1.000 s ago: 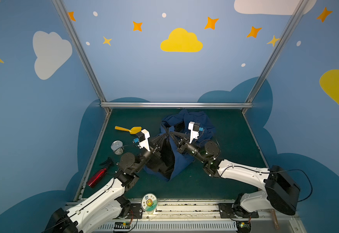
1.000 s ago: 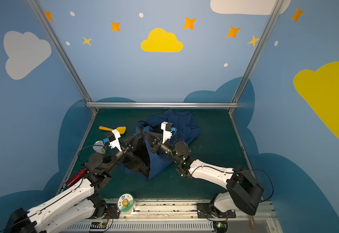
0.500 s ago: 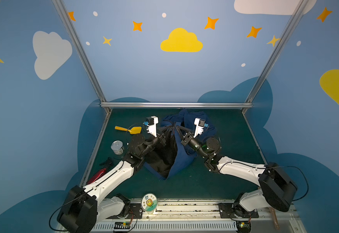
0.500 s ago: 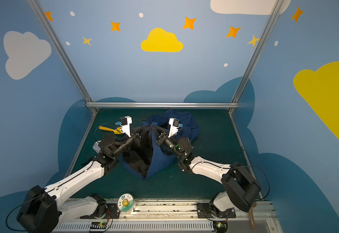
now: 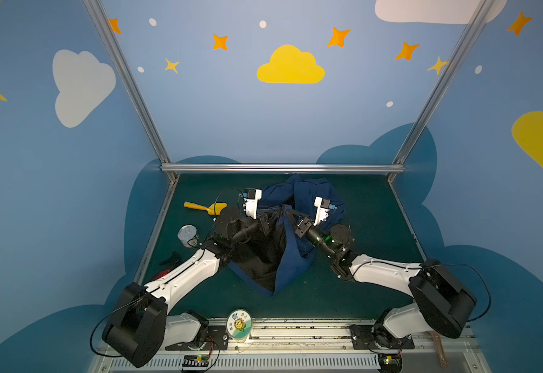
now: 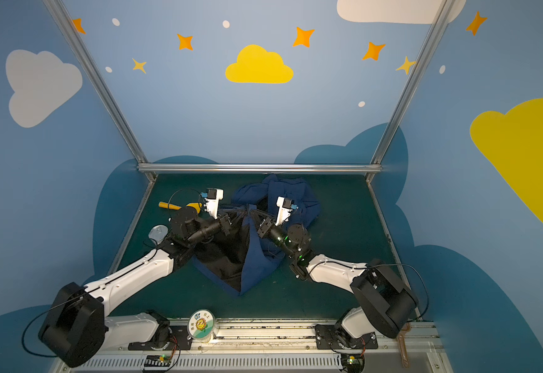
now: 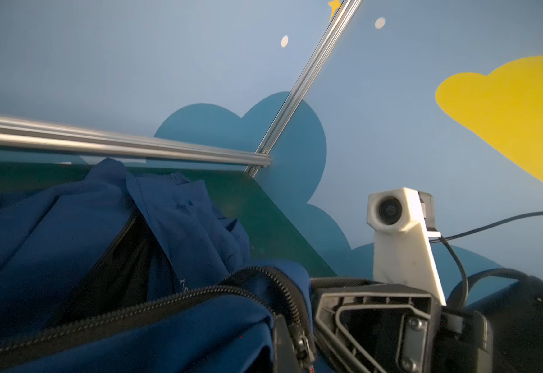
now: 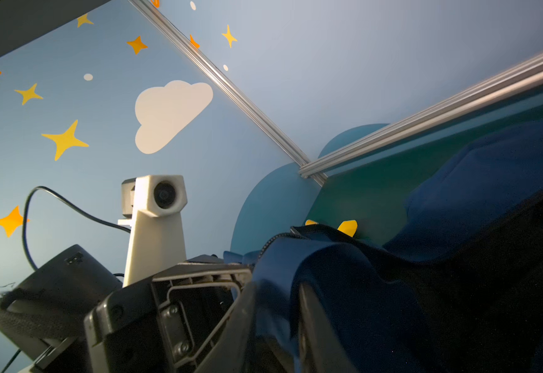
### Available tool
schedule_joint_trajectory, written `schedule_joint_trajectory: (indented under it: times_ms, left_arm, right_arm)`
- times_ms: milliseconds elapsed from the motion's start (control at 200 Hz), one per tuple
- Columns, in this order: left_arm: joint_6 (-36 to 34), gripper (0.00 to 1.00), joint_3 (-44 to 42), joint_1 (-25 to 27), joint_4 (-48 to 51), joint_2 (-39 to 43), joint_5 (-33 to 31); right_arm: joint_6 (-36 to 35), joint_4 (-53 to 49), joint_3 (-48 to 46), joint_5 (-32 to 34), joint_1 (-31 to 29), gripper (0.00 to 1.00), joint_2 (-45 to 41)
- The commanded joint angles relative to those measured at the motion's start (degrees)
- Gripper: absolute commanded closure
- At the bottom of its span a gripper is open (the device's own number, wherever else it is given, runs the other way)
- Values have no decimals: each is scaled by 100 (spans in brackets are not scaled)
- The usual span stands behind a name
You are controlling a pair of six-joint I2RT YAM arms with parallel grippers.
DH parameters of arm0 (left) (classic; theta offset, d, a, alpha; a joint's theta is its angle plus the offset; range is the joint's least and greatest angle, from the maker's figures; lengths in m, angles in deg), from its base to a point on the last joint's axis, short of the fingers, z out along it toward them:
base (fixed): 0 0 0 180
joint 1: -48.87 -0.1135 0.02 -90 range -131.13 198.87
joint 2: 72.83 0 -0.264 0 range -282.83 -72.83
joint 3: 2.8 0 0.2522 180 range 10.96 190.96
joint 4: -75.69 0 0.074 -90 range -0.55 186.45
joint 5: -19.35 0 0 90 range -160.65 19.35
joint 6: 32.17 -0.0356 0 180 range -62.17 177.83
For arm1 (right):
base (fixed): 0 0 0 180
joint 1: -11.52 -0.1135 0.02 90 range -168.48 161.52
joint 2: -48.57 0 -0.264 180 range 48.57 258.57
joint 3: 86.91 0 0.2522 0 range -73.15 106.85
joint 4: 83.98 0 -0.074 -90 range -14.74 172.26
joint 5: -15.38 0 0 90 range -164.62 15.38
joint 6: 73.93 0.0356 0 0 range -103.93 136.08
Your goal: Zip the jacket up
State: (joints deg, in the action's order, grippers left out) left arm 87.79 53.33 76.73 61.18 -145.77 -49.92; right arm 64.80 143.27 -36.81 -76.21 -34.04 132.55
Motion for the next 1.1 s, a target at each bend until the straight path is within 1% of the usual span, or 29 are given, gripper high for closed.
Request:
schedule_joint_trajectory:
  times_ms: [0, 175, 220, 255, 340, 380, 461, 546, 576, 651, 671, 751, 791, 841, 956, 1031, 1096]
  left_arm:
    - [13, 97, 197, -28, 572, 130, 225]
    - [141, 97, 315, -87, 1032, 157, 386]
    - [169, 97, 334, -87, 1148, 167, 395]
    - [211, 97, 350, -96, 1200, 172, 410]
    - [306, 97, 350, -106, 1241, 201, 448]
    - [354, 97, 343, -120, 1262, 219, 466]
    - [422, 97, 371, -140, 1329, 237, 573]
    - [474, 97, 438, -174, 1492, 228, 744]
    - [481, 97, 480, -176, 1571, 224, 802]
    - [468, 97, 552, -201, 1751, 219, 892]
    - [478, 97, 562, -202, 1765, 227, 904]
    - [523, 97, 545, -202, 1724, 254, 903]
    - [535, 97, 527, -202, 1701, 267, 906]
    - [542, 97, 529, -202, 1697, 279, 906]
    - [535, 97, 506, -202, 1694, 304, 896]
    - [527, 97, 493, -201, 1692, 320, 894]
    - [529, 97, 487, -202, 1694, 342, 879]
  right_arm:
    - [104, 202, -118, 15, 34, 70, -140]
    - [81, 8, -382, 186, 27, 58, -455]
    - [7, -108, -442, 247, 30, 53, -597]
    - [-66, -288, -487, 282, 29, 50, -723]
    - [-405, -941, -540, 360, 26, 46, -1145]
    - [-717, -1368, -510, 375, 29, 45, -1372]
    - [-1480, -2560, -321, 413, 23, 45, -1851]
    - [-2585, -3499, -48, 318, -27, 45, -2235]
    - [-3078, -3789, 48, 296, -79, 45, -2336]
    - [-4272, -4368, 189, 276, -265, 44, -2486]
    - [-4626, -4521, 364, 259, -313, 44, -2492]
    - [-5687, -5114, 624, 351, -557, 43, -2492]
    - [-6268, -5226, 673, 261, -678, 43, -2492]
    - [-6938, -5142, 638, 370, -833, 41, -2463]
    - [-7569, -5257, 792, 471, -1002, 38, -2310]
    - [-7846, -5255, 878, 542, -1119, 38, -2152]
    - [-7942, -5191, 951, 607, -1164, 38, -1993]
